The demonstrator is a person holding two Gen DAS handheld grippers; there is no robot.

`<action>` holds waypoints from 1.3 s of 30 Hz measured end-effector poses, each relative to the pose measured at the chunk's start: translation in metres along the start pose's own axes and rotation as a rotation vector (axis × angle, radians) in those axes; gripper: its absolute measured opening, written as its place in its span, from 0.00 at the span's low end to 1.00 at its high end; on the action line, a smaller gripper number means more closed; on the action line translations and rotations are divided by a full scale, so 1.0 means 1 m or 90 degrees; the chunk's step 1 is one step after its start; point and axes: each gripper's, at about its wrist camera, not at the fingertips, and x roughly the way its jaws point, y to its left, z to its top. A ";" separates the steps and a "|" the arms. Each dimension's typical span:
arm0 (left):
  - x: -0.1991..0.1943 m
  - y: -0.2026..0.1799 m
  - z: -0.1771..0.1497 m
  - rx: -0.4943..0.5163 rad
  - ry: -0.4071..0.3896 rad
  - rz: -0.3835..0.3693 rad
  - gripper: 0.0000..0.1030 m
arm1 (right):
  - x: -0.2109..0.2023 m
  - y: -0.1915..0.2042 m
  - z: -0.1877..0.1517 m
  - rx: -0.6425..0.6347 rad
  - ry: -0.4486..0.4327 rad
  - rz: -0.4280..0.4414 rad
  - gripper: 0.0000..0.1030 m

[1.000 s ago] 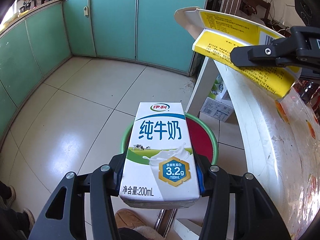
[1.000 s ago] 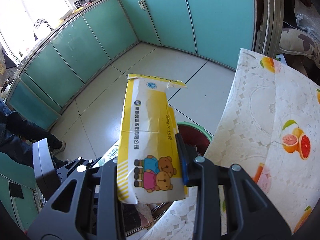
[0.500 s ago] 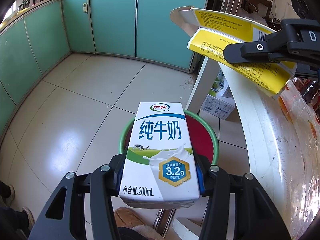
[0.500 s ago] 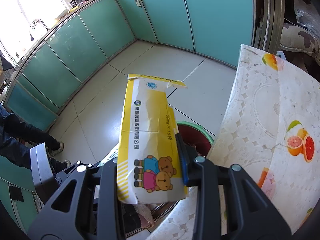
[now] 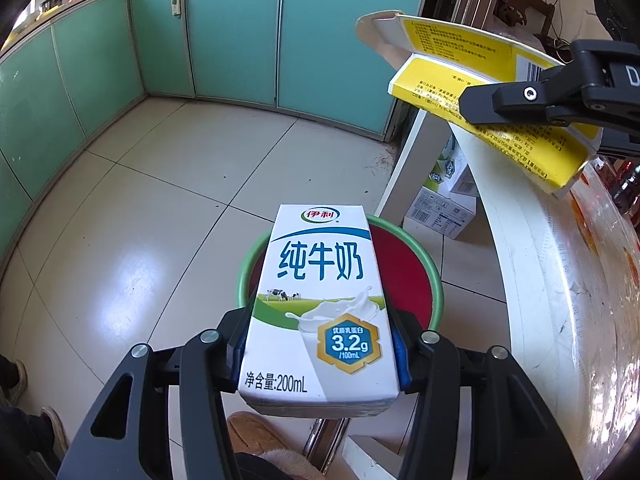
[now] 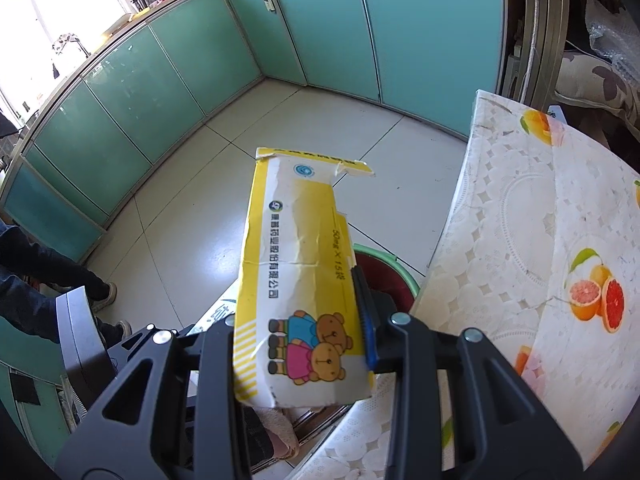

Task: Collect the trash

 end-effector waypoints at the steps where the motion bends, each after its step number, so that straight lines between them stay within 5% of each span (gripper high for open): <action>1: 0.001 0.001 0.000 -0.007 0.001 -0.002 0.49 | 0.000 -0.001 0.001 0.005 -0.001 -0.003 0.35; 3: 0.001 0.003 0.001 -0.017 -0.001 0.000 0.55 | -0.002 -0.003 0.002 0.015 -0.012 -0.008 0.48; 9: -0.011 0.004 0.003 -0.031 -0.030 0.006 0.68 | -0.020 -0.006 0.001 0.003 -0.044 -0.027 0.50; 15: -0.028 -0.003 0.012 -0.056 -0.065 -0.005 0.80 | -0.058 -0.008 -0.019 -0.035 -0.100 -0.059 0.66; 20: -0.043 -0.026 0.016 -0.050 -0.089 -0.029 0.84 | -0.093 -0.027 -0.048 -0.054 -0.145 -0.089 0.79; 27: -0.083 -0.063 0.017 -0.029 -0.145 -0.074 0.89 | -0.136 -0.084 -0.093 0.004 -0.175 -0.109 0.84; 33: -0.106 -0.110 0.029 0.004 -0.227 -0.077 0.91 | -0.170 -0.125 -0.122 0.053 -0.246 -0.133 0.90; 39: -0.112 -0.150 0.034 0.032 -0.276 -0.061 0.93 | -0.191 -0.138 -0.137 0.009 -0.320 -0.184 0.95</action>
